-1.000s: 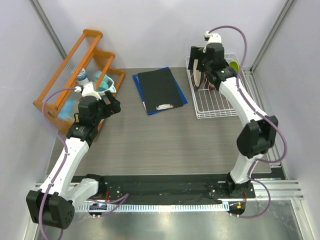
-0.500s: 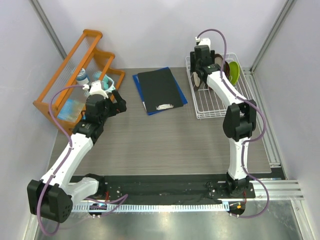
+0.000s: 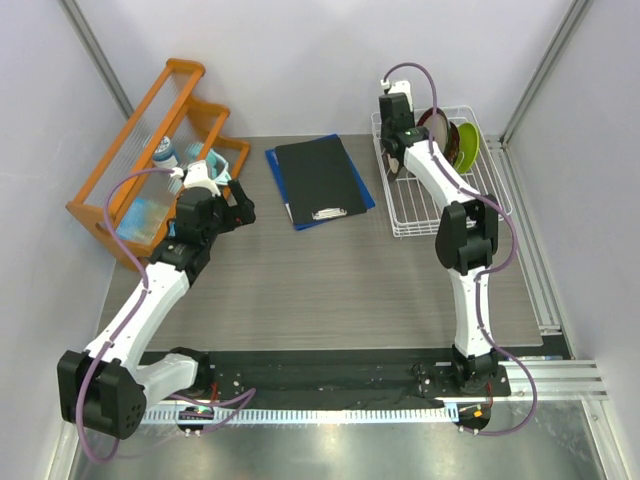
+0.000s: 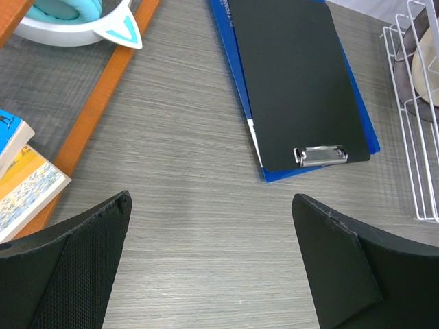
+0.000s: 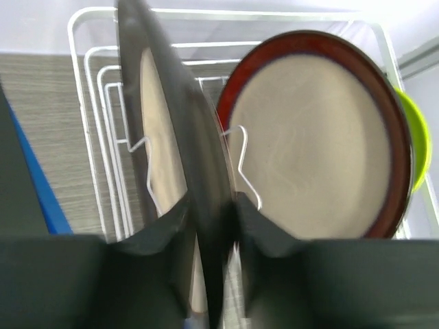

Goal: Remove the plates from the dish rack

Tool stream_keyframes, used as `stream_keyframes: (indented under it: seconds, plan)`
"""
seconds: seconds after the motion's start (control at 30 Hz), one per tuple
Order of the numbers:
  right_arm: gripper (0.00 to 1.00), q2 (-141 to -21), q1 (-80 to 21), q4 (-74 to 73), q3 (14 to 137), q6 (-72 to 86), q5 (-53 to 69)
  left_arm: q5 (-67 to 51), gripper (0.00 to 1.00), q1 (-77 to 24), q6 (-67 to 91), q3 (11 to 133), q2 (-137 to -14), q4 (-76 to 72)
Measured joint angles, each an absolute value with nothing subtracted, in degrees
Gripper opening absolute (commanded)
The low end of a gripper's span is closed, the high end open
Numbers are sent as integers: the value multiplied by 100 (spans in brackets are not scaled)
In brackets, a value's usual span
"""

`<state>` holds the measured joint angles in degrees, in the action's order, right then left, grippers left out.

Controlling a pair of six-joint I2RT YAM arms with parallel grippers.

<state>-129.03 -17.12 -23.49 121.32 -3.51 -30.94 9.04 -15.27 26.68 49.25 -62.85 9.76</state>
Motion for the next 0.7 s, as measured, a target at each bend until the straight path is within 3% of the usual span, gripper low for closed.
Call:
stream_keyframes:
  seconds: [0.07, 0.7]
  plan:
    - [1, -12905, -1737, -2373, 12151, -395, -3175, 913, 99, -1527, 2655, 4923, -6285, 972]
    - [1, -12943, -2582, -1457, 11730, -1643, -4991, 961, 100, -1568, 2652, 4925, -6351, 967]
